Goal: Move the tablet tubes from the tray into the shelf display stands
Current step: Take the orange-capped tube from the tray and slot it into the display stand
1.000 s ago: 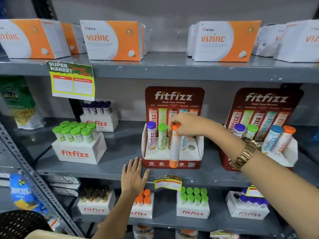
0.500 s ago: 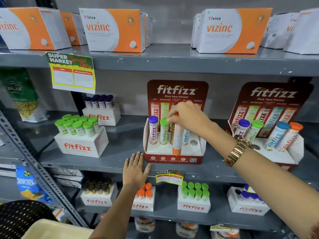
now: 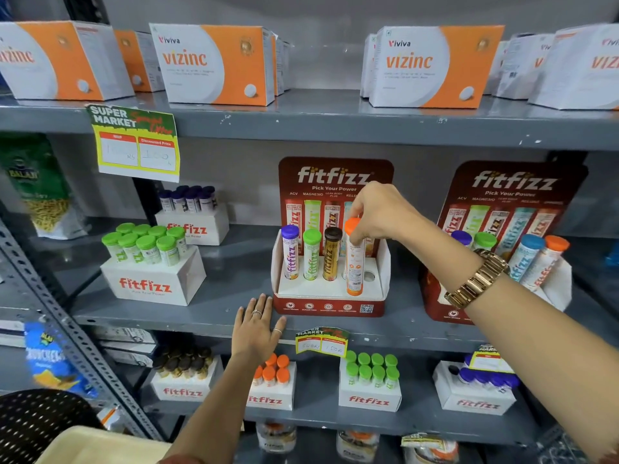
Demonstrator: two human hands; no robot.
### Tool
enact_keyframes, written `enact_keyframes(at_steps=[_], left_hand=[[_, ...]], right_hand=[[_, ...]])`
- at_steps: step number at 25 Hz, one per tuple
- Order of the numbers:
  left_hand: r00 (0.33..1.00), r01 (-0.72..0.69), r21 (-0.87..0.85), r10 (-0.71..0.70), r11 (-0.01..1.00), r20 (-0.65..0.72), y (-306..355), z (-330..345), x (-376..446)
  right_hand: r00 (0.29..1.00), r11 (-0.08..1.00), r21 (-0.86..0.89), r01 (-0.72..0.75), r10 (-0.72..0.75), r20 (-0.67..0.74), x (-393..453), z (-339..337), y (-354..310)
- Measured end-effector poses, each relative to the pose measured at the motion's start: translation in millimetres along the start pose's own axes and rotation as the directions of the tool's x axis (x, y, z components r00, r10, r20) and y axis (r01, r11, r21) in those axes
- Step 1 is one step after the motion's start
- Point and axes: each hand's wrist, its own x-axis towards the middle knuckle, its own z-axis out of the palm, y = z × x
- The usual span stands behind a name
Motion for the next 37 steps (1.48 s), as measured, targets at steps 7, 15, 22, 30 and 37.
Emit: enact_keyframes(at_steps=[7,15,22,30,37], left_hand=[[1.000,-0.002,0.009,0.002,1.000,0.001,0.7,-1.5,-0.5],[1.000,0.011,0.014,-0.011,1.000,0.018,2.0,-2.9,-0.9],[1.000,0.013,0.012,-0.014,1.000,0.026,3.0,-4.5,-1.6],[1.000,0.016,0.013,-0.016,1.000,0.026,2.7,-4.8,-1.5],[1.000,-0.003,0.000,0.003,1.000,0.011,0.5,-3.6,-0.9]], right_hand=[[0.995,0.990,-0.137,0.042,-0.029,0.091,-3.4,-4.5,14.0],[0.997,0.999,-0.036,0.033,-0.030,0.072,-2.2,0.1,18.7],[0.993,0.990,-0.130,0.047,-0.061,-0.102,7.0,16.1,29.1],[0.983,0.986,-0.156,0.058,-0.084,-0.161,18.1,35.1,47.8],[0.982,0.989,-0.130,0.076,-0.097,-0.163,24.9,44.8,55.6]])
